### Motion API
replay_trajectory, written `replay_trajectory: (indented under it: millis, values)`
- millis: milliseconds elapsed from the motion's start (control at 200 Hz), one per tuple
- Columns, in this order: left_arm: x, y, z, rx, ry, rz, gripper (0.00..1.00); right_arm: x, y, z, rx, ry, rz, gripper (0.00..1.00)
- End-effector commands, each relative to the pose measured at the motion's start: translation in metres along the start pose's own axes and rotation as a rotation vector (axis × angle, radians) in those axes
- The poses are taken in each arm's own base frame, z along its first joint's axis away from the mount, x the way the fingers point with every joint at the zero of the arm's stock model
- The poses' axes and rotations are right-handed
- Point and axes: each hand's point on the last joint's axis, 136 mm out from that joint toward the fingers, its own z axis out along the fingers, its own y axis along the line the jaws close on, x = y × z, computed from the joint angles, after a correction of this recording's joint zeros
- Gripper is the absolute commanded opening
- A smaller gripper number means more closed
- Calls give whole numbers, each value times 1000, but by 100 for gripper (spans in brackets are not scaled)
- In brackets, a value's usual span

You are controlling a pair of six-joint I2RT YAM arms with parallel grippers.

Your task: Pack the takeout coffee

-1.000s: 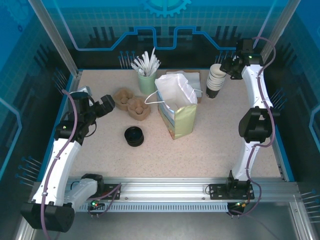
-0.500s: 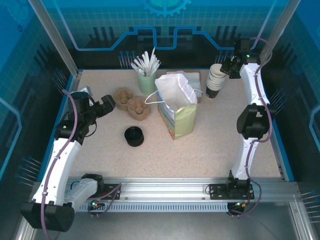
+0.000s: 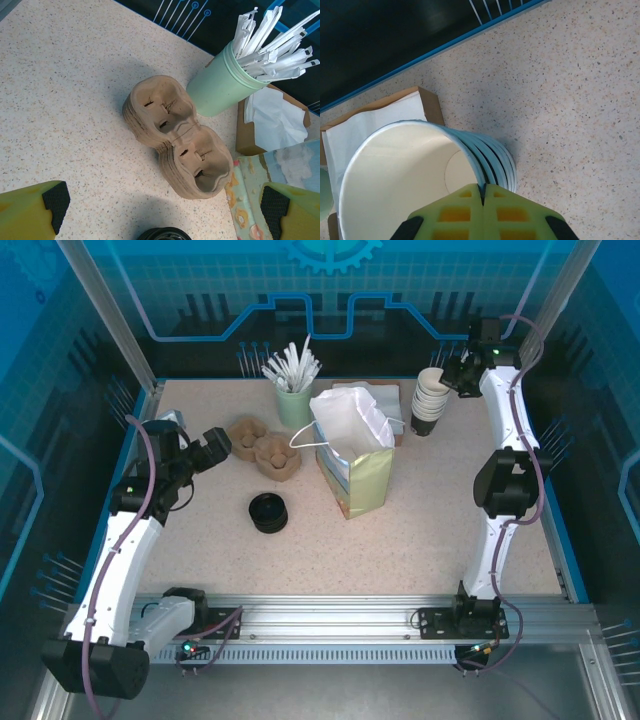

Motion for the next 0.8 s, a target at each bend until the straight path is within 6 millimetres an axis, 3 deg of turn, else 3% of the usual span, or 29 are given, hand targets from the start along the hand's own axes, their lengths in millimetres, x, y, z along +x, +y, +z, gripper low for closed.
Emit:
replay_trajectory:
  millis: [0, 155, 480, 795]
  values:
    - [-7, -10, -7, 37, -2, 2, 99, -9, 2, -21, -23, -23, 0, 0]
    - [-6, -13, -9, 52, 4, -3, 99, -16, 9, -45, -54, -61, -4, 0]
    - [-3, -16, -12, 71, 16, 6, 99, -37, 18, -115, -123, -186, 8, 0]
    - [-1, -22, -21, 109, 28, 1, 99, -37, 21, -184, -184, -259, -4, 0]
